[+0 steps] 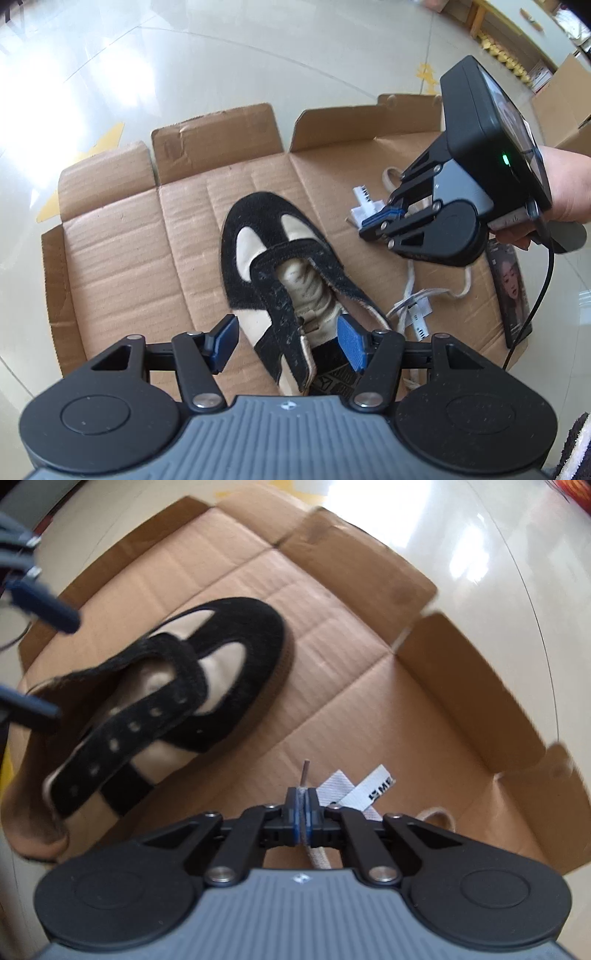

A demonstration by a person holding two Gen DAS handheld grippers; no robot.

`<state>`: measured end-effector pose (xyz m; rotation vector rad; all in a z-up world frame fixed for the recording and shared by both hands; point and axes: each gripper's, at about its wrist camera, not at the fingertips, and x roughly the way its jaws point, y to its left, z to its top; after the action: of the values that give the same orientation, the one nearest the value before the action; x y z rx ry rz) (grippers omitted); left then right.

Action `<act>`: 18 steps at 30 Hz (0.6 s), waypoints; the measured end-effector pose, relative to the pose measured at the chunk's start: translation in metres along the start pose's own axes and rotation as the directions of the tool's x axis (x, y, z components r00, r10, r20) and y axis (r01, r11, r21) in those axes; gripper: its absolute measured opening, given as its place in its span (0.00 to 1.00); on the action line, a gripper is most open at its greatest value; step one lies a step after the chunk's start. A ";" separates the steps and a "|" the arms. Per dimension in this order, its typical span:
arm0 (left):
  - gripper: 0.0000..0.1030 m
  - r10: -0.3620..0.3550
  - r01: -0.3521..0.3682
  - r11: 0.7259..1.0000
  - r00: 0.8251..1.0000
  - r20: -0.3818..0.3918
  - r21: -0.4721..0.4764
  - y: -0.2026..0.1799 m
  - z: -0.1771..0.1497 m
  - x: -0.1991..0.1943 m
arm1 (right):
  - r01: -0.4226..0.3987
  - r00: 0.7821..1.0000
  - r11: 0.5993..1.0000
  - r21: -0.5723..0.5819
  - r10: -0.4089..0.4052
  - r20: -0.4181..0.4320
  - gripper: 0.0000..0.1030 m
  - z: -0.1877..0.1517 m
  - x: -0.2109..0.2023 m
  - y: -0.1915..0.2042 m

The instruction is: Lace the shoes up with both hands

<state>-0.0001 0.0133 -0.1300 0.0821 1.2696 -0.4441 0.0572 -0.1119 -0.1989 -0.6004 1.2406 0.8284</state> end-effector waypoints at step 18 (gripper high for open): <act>0.29 -0.226 0.244 0.951 0.968 0.112 -0.192 0.034 0.012 0.004 | -0.070 0.985 0.909 -0.412 0.127 0.113 0.03 0.018 -0.062 0.051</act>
<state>0.0242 0.0393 -0.1362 -0.2636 1.2352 -0.5139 0.0195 -0.0815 -0.1326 -0.8041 0.9817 1.2105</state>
